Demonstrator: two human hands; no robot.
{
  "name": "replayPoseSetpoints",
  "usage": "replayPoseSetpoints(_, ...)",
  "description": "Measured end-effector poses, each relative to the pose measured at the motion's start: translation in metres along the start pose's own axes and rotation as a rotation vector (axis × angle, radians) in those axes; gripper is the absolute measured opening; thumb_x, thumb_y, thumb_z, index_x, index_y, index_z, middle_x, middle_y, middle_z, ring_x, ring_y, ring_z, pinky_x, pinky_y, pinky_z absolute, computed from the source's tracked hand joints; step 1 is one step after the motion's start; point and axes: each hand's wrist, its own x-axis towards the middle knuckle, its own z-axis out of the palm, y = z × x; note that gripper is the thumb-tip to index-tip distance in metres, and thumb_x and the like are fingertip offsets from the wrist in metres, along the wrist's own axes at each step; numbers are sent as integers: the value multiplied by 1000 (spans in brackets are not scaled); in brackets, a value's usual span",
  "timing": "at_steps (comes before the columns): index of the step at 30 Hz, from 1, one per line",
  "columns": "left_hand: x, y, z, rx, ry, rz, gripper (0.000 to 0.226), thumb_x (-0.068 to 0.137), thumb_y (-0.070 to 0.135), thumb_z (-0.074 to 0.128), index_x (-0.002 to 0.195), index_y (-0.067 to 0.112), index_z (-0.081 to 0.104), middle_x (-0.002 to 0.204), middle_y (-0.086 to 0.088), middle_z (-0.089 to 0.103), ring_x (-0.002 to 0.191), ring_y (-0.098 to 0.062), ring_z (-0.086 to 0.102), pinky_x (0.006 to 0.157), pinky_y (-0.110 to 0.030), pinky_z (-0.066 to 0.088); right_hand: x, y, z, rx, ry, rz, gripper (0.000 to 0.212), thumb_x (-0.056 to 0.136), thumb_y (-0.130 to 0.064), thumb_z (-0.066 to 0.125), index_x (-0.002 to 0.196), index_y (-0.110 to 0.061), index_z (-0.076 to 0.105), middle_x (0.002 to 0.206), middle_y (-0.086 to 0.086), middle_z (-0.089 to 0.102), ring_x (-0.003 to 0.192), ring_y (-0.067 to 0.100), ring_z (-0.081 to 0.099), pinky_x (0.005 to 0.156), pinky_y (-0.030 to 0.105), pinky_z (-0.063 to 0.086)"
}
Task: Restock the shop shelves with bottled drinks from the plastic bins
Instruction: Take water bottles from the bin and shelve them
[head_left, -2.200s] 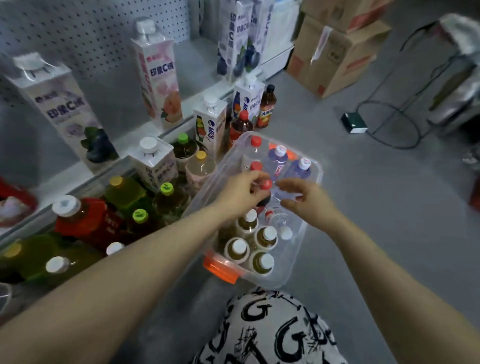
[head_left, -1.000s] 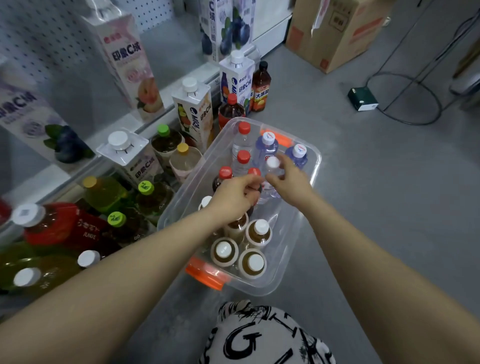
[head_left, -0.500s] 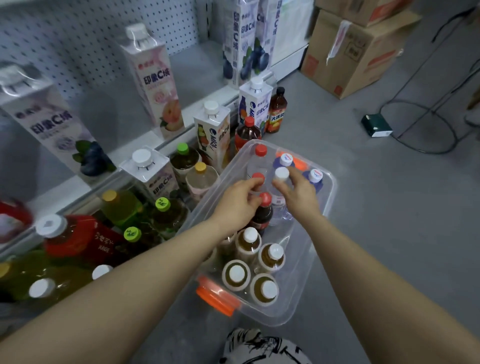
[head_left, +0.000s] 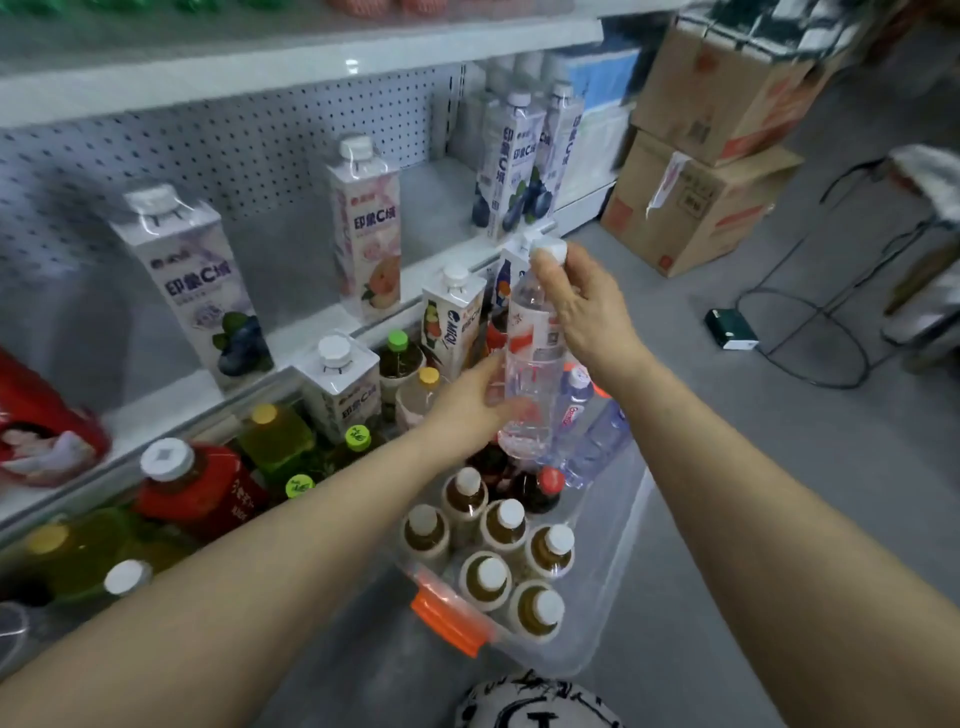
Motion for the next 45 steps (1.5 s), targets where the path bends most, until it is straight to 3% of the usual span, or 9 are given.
replayPoseSetpoints(5,-36,5,-51,-39,-10,-9,68,82,31,77,142,29,46,124,13,66,111,-4,64,98,-33,52,1,-32,33,271,-40,199,36,101,-50,51,112,-20,66,114,6,72,108,25,69,99,49,54)
replayPoseSetpoints(9,-72,-4,-91,-49,80,-50,81,64,45,86,135,26,52,115,7,71,106,-9,67,98,-42,53,-8,-58,77,318,-131,240,39,105,-42,46,116,-10,64,105,8,73,91,21,73,88,42,59)
replayPoseSetpoints(13,-108,-18,-127,-83,185,-53,55,73,26,86,120,29,57,108,7,73,102,-9,69,97,-38,53,-24,-81,125,348,-259,237,45,105,-42,46,124,-5,63,112,14,74,101,29,73,90,42,59)
replayPoseSetpoints(17,-142,-21,-168,-74,345,-51,73,59,51,88,121,31,57,114,4,71,106,-13,67,97,-43,53,-46,-93,172,285,-455,200,36,92,-41,70,121,-21,65,111,3,75,105,20,71,96,42,55)
replayPoseSetpoints(24,-199,-20,-245,42,598,-64,67,69,36,87,126,26,51,113,8,64,102,-9,62,84,-28,54,-81,-146,250,50,-534,12,33,82,-32,82,110,-25,67,96,-13,74,83,-5,68,75,18,53)
replayPoseSetpoints(30,-255,-21,-295,99,727,-51,67,67,38,88,122,31,50,106,18,60,99,-2,59,80,-22,49,-97,-194,306,33,-601,-73,39,78,-33,85,112,-24,67,102,-8,75,94,8,70,78,25,56)
replayPoseSetpoints(34,-293,-20,-325,102,808,-28,64,66,32,90,115,34,49,101,20,60,93,-2,61,80,-20,49,-111,-225,338,32,-633,-139,41,77,-34,85,111,-23,66,96,-9,74,81,7,68,52,11,45)
replayPoseSetpoints(38,-331,-18,-354,100,861,-28,66,68,30,89,121,28,49,108,10,64,96,-7,63,84,-27,54,-127,-256,370,20,-689,-219,40,76,-35,86,109,-27,67,99,-9,75,93,9,70,88,36,58)
replayPoseSetpoints(45,-401,-11,-395,80,993,-12,66,65,26,91,118,31,50,103,9,66,85,-6,68,78,-33,59,-159,-311,422,51,-760,-376,38,77,-34,85,110,-23,68,97,-8,75,91,7,70,86,31,56)
